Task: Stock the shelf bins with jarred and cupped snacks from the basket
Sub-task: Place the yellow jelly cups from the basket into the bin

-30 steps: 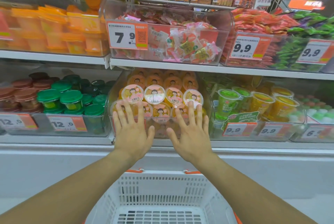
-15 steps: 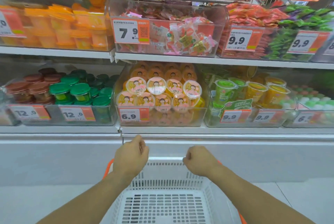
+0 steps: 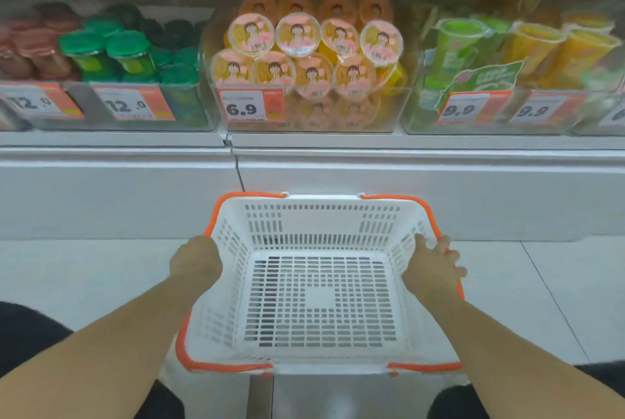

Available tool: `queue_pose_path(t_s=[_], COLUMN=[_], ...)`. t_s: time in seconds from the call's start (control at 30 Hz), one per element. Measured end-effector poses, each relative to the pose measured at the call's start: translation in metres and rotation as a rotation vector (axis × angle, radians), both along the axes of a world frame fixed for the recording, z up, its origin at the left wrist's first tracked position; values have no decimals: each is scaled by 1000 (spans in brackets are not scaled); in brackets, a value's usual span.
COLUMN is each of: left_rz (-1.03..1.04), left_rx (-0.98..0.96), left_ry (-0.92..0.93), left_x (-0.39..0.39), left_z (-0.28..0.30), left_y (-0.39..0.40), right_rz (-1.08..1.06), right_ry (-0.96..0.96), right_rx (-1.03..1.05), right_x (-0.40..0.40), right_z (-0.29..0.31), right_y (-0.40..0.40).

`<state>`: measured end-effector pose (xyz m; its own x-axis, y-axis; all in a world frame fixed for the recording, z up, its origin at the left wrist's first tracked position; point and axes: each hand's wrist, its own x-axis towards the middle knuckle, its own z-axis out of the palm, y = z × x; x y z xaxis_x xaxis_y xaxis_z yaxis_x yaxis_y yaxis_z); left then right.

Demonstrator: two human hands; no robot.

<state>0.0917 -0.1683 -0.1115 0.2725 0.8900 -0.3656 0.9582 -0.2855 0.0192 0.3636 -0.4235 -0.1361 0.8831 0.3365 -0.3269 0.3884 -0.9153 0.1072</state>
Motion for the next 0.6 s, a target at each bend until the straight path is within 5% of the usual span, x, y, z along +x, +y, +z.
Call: queue_pose_path(t_s=[0.13,0.3,0.43,0.5,0.6], left_rz=[1,186,160,84,-72], left_rx=[-30,-415,-915,-1102,-1323], left_ry=[-12,-557,-900,-854,-699], left_x=[13,36,68,83,100], left_z=[31,72,96,93,80], left_y=[7,16,-21,-45,-71], right_rz=[-177,-216,-195,-186,-186], right_ry=[10,106,715,985,1073], right_rx=[121,421,748,844,920], right_x=[15,48,23,-7,-35], right_z=[25,79,120,120,103], right_y=[8,25,59,77,99])
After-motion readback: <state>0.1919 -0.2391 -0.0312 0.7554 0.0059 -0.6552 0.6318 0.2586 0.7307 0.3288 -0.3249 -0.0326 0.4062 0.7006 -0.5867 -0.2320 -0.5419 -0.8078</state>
